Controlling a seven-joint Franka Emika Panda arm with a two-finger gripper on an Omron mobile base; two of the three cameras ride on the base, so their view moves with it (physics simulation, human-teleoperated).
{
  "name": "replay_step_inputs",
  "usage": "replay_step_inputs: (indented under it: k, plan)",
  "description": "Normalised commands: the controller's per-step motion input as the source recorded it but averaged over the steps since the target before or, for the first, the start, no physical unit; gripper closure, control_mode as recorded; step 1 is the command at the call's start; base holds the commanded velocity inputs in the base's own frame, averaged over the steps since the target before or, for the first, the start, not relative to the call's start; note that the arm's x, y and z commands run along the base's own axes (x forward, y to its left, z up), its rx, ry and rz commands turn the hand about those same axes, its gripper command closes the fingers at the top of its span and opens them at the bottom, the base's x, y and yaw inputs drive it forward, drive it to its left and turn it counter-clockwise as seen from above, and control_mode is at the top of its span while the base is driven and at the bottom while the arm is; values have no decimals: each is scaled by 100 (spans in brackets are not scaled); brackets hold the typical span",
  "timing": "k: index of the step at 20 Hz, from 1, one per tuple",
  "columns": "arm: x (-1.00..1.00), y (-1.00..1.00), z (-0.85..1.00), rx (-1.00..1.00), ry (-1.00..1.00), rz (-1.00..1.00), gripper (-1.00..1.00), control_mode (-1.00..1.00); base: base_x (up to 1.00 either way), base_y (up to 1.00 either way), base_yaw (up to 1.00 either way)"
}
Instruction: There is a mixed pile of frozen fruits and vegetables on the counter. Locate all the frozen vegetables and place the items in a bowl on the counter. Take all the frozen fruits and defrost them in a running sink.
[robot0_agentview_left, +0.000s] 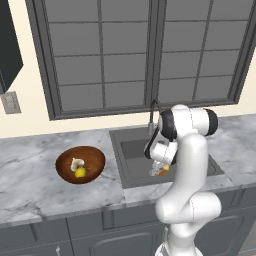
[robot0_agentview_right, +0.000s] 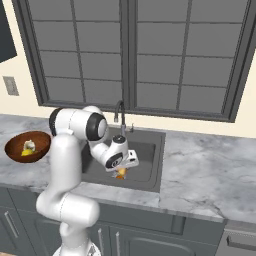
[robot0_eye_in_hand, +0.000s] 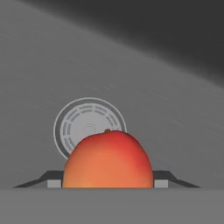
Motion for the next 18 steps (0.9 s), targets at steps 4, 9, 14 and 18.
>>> replay_step_inputs:
  k: [4,9,14,18]
  plan:
    - [13,0,-14,0,0,0,-100,-100,0,0,0]
    - [0,-1,16,0,-5,0,-100,-100,0,0,0]
    - [4,-1,25,0,-1,0,-100,-100,0,0,0]
    - [4,0,40,0,0,0,-100,-100,0,0,0]
